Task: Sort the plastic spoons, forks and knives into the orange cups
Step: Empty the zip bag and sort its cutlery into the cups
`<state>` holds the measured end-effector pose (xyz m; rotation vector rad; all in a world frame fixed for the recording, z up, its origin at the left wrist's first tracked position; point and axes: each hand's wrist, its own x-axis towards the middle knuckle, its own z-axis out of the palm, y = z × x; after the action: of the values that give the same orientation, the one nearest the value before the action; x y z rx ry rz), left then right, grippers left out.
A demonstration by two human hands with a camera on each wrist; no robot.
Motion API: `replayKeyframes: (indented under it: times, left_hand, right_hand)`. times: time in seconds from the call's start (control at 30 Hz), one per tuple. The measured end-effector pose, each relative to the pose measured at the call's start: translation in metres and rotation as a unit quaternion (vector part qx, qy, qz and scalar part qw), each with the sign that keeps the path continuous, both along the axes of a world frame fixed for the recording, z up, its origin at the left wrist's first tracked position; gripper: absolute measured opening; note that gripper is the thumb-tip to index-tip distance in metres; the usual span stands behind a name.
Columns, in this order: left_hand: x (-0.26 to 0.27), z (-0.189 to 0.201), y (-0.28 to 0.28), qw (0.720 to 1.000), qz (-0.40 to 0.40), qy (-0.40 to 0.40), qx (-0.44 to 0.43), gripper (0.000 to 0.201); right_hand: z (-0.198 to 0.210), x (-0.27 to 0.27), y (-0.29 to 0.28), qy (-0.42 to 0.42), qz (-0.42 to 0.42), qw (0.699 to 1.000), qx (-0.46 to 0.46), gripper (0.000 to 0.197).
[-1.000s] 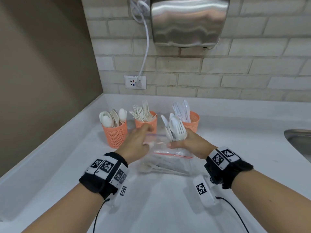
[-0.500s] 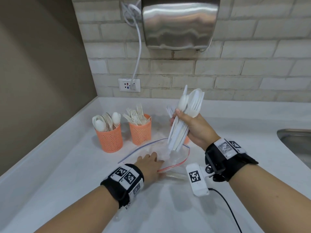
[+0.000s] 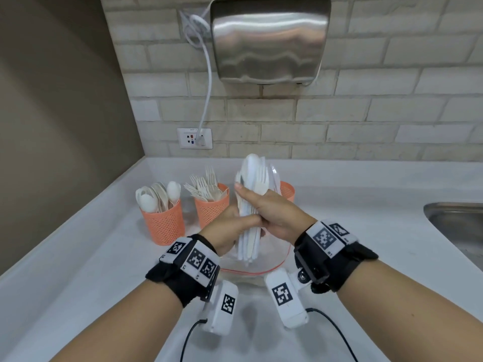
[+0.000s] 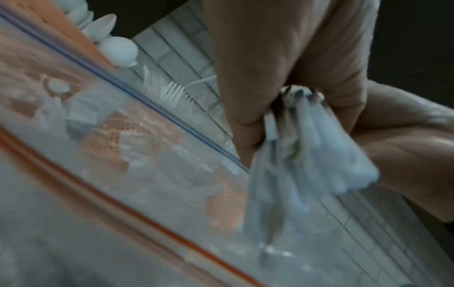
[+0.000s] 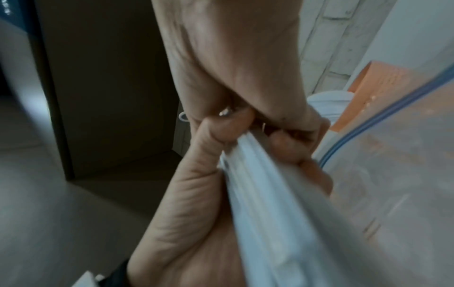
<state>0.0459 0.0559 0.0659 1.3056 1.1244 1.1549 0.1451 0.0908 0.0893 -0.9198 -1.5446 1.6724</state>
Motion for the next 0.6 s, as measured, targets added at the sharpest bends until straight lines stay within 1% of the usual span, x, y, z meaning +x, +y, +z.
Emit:
replayKeyframes:
  times: [0.07, 0.17, 0.2, 0.27, 0.3, 0.37, 0.43, 0.5, 0.6]
  left_hand:
    - [-0.003, -0.003, 0.0, 1.0, 0.006, -0.023, -0.004, 0.037]
    - [-0.008, -0.005, 0.002, 0.998, 0.021, -0.056, -0.024, 0.018]
    - [-0.011, -0.005, 0.002, 0.996, 0.03, -0.074, -0.033, 0.013]
    - [-0.018, -0.007, 0.005, 0.989, 0.043, -0.134, -0.054, 0.008]
    - [-0.021, -0.009, 0.006, 0.983, 0.046, -0.163, -0.065, 0.007]
    - [-0.025, -0.011, 0.008, 0.976, 0.036, -0.197, -0.08, 0.008]
    - [-0.026, -0.011, 0.009, 0.973, 0.016, -0.211, -0.087, 0.011]
    - [-0.025, -0.009, 0.009, 0.969, -0.005, -0.227, -0.094, 0.012]
    - [-0.026, -0.008, 0.01, 0.969, -0.023, -0.221, -0.106, 0.013]
  right_hand:
    - [0.003, 0.0, 0.001, -0.049, 0.037, 0.998, 0.018, 0.041]
    - [0.006, 0.004, 0.001, -0.087, 0.058, 0.994, 0.036, 0.042]
    - [0.007, 0.006, 0.002, -0.096, 0.046, 0.993, 0.042, 0.041]
    - [0.004, 0.009, 0.005, -0.109, -0.001, 0.991, 0.073, 0.032]
    - [0.002, 0.01, 0.006, -0.113, -0.023, 0.989, 0.088, 0.027]
    - [-0.002, 0.01, 0.008, -0.124, -0.031, 0.987, 0.098, 0.021]
    - [-0.005, 0.009, 0.009, -0.127, -0.03, 0.987, 0.095, 0.023]
    - [-0.006, 0.006, 0.011, -0.125, -0.049, 0.987, 0.091, 0.024]
    - [-0.007, 0.001, 0.014, -0.106, -0.068, 0.99, 0.058, 0.016]
